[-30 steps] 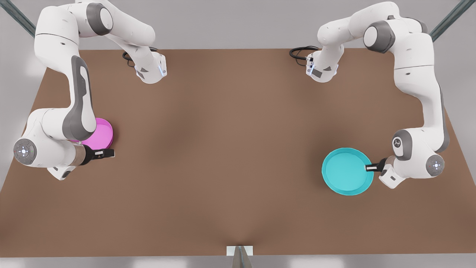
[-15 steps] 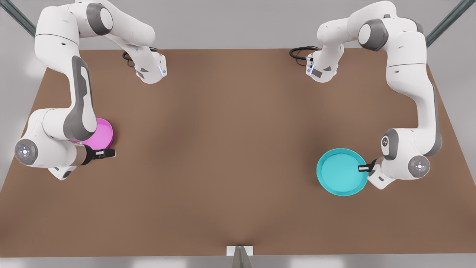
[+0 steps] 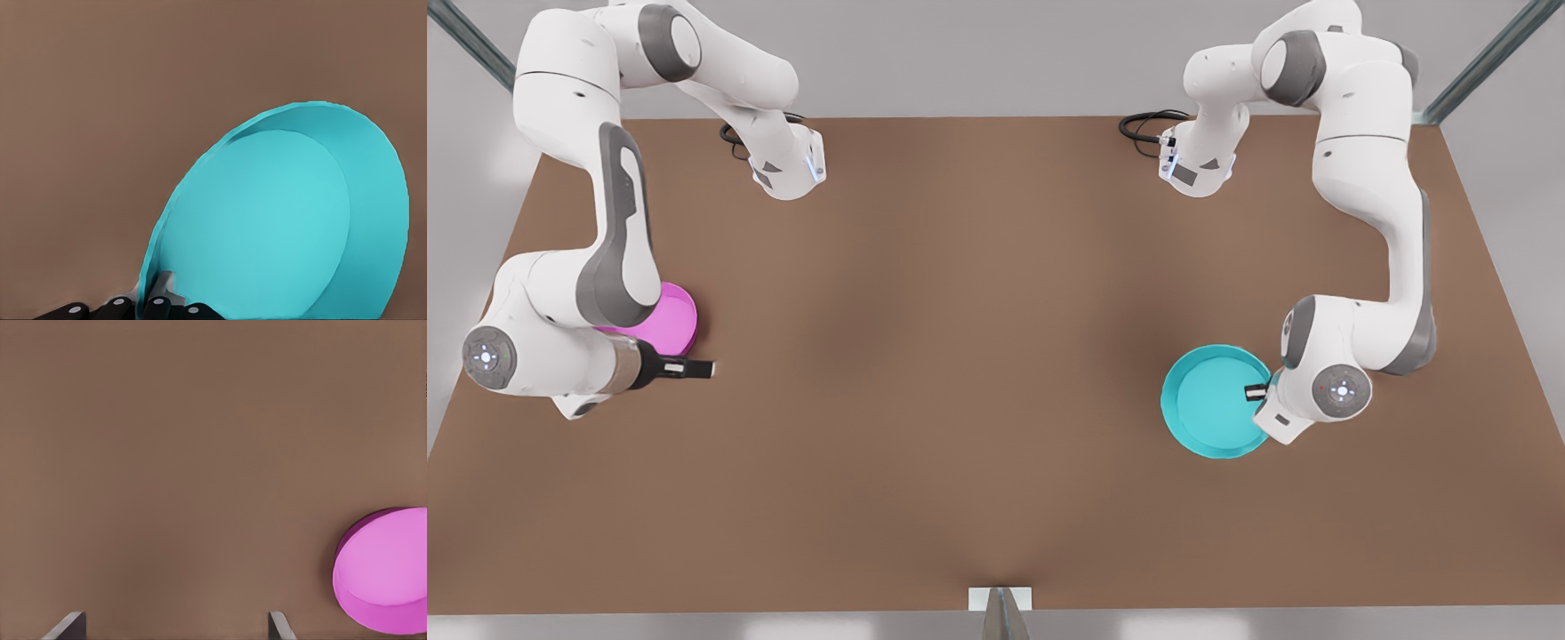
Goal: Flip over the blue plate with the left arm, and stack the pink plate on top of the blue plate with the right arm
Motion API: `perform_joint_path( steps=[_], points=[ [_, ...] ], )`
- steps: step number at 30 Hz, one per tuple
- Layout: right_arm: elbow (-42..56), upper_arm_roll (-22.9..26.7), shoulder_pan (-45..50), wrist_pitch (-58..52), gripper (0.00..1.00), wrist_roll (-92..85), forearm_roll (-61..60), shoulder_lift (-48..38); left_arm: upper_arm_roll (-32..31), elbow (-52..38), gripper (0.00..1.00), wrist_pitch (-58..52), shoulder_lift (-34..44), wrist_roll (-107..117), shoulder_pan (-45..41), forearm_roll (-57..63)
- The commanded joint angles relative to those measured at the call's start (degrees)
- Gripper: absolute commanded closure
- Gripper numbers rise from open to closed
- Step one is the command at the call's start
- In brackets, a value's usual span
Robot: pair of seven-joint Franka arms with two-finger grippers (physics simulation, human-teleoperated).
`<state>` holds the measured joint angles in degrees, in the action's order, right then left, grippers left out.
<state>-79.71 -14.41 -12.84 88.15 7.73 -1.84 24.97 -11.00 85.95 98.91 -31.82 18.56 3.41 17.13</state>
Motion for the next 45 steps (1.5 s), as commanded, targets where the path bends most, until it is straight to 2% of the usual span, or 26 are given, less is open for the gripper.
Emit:
perform_joint_path(
  steps=[1, 12, 17, 28, 45],
  points=[
    [-0.01, 0.0, 0.01, 0.0, 0.0, 0.0, 0.0, 0.0, 0.02, 0.01, 0.79, -0.2, 0.09, 0.59, 0.02, -0.17],
    [-0.01, 0.0, 0.01, 0.09, 0.0, 0.09, -0.44, 0.08, -0.33, -1.66, 0.79, -11.71, 1.06, 14.21, -9.48, 13.19],
    [-0.01, 0.0, -0.07, 0.18, 0.0, -0.09, -0.53, 0.08, 0.1, -1.75, 0.79, -16.37, 1.06, 19.84, -17.12, 16.62],
    [-1.5, 0.0, -2.54, 0.88, 0.0, -0.79, -0.62, 0.7, 0.28, -1.66, 0.79, -24.99, 0.27, 29.69, -26.44, 26.73],
    [-1.94, 0.0, -3.42, 1.76, 0.0, -1.85, -1.58, 0.79, 0.28, -1.57, 0.79, -36.33, -8.96, 46.74, -40.85, 43.08]
  ],
)
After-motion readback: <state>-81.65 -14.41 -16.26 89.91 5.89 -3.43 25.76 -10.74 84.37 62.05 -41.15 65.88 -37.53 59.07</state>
